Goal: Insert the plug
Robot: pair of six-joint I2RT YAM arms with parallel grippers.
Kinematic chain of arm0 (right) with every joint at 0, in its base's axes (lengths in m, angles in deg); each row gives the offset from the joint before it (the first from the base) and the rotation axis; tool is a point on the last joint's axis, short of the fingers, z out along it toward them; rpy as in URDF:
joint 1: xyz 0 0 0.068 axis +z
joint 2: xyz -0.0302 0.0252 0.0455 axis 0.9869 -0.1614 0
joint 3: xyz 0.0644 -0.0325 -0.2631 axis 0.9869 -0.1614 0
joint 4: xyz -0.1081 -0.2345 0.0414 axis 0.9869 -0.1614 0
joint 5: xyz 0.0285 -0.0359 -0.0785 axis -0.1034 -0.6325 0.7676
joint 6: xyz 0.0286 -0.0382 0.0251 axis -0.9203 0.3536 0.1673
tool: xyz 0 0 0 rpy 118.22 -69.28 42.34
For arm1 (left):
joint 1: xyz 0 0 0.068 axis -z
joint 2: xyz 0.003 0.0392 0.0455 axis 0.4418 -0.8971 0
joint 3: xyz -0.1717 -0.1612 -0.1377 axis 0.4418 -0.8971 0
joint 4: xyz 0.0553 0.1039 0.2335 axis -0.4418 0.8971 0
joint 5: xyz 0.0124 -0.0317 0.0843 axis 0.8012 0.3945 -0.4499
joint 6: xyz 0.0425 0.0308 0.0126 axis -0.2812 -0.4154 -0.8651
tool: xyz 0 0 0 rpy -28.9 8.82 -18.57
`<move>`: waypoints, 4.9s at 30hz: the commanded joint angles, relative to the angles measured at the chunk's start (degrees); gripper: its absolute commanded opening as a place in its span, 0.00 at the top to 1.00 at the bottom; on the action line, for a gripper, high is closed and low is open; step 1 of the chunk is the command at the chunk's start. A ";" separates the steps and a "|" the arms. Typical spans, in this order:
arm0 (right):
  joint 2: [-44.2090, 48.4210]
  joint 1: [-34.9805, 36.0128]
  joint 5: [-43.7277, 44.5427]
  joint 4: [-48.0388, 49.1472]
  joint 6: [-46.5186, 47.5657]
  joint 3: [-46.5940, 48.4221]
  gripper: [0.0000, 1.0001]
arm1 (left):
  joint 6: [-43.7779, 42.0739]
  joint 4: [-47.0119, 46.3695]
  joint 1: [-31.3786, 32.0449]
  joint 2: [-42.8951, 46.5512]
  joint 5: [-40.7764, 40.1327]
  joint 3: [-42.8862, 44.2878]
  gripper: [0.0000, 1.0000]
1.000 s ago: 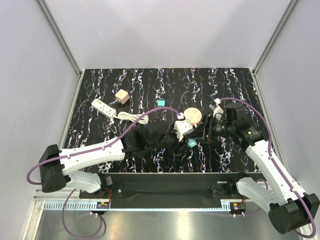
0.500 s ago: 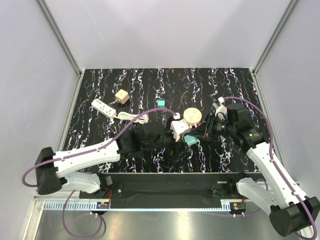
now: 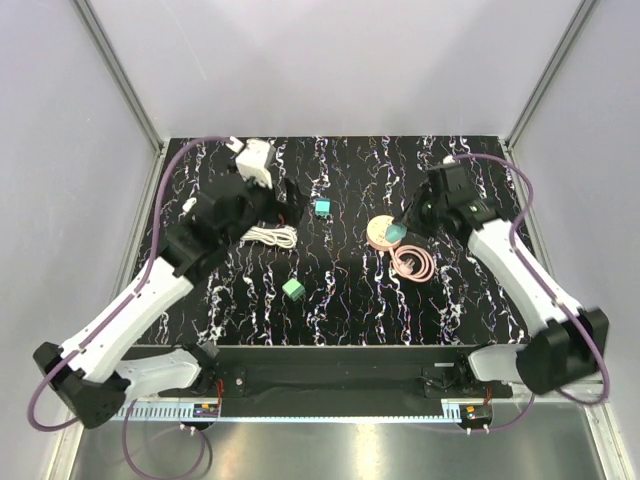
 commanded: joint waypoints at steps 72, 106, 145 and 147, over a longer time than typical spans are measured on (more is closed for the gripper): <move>-34.28 4.07 26.27 3.62 -2.18 9.27 1.00 | 3.19 2.60 -6.47 2.41 0.19 -6.27 0.01; -36.12 16.98 39.98 -0.33 -7.02 5.66 1.00 | 4.68 3.30 -7.52 7.50 -13.33 -7.32 0.01; -40.53 17.96 31.63 4.51 -12.82 -0.84 0.99 | 5.39 3.65 -9.90 8.30 -14.84 -7.58 0.01; -38.50 16.73 32.86 3.28 -11.69 -0.93 0.98 | 5.39 3.65 -9.90 8.12 -14.40 -7.58 0.01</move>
